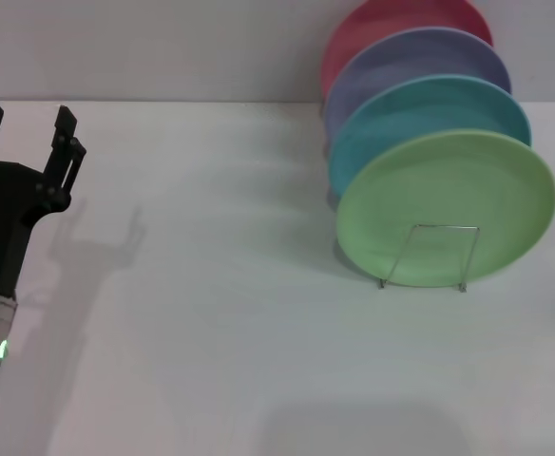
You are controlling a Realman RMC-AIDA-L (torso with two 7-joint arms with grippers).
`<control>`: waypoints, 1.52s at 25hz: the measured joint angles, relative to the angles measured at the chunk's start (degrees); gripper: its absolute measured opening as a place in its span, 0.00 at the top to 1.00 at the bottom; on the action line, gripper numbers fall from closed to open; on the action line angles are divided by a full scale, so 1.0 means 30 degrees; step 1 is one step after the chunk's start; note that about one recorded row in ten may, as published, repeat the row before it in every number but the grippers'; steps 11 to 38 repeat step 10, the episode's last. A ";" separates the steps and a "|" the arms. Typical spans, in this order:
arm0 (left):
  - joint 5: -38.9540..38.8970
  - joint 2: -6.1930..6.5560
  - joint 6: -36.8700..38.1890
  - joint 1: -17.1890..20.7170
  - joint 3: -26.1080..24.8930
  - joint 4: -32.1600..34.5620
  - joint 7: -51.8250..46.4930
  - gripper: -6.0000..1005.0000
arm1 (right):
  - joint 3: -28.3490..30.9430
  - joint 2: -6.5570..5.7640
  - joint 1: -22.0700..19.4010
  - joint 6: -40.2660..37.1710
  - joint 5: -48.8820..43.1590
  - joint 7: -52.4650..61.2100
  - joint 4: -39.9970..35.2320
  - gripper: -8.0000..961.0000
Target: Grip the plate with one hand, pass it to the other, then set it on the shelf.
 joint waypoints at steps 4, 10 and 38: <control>0.0006 -0.0039 -0.1253 -0.0247 -0.0851 -0.0595 -0.0178 0.25 | 0.1350 0.0001 0.0816 0.0547 0.0018 -0.0134 0.0001 0.35; -0.0034 -0.0038 -0.1853 -0.0445 -0.1137 -0.1530 -0.0234 0.25 | 0.2636 0.0037 0.1863 0.1047 0.0021 -0.0581 0.0132 0.35; -0.0034 -0.0038 -0.1853 -0.0445 -0.1137 -0.1530 -0.0234 0.25 | 0.2636 0.0037 0.1863 0.1047 0.0021 -0.0581 0.0132 0.35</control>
